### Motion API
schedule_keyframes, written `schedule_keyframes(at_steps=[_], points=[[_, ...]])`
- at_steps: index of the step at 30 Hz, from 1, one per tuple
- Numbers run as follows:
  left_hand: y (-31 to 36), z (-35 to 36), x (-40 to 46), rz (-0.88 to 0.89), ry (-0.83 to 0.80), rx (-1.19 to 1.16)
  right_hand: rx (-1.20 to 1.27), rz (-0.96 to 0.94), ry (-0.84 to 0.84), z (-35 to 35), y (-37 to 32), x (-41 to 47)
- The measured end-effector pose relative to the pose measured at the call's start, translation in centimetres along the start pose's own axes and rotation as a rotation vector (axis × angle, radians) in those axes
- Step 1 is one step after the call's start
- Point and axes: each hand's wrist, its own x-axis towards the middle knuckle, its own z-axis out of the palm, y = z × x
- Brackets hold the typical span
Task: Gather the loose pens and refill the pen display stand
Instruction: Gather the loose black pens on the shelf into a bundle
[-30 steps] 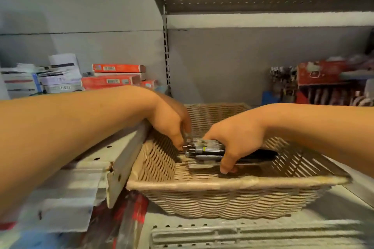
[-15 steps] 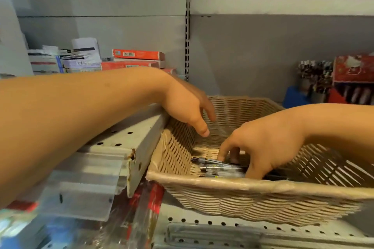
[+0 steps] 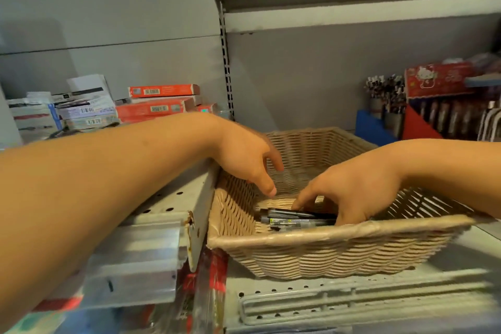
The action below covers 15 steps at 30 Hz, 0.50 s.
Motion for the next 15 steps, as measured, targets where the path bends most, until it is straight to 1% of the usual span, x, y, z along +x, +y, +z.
schedule_keyframes(at_steps=[1, 4, 7, 11, 15], points=[[0.3, 0.2, 0.0, 0.009, -0.011, 0.013, -0.018, -0.019, -0.001, -0.1, 0.0, -0.2], [1.0, 0.7, 0.3, 0.023, -0.051, 0.060, 0.038, -0.076, -0.114, -0.9, 0.3, 0.2], [1.6, 1.0, 0.3, 0.029, -0.046, 0.098, 0.045, -0.078, -0.089, -1.1, 0.1, 0.9], [1.5, 0.8, 0.3, 0.048, -0.025, 0.058, -0.004, -0.087, -0.089, -1.2, 0.0, 1.7], [1.4, 0.5, 0.1, 0.072, -0.015, -0.007, -0.045, -0.076, -0.036, -1.8, 0.0, 2.1]])
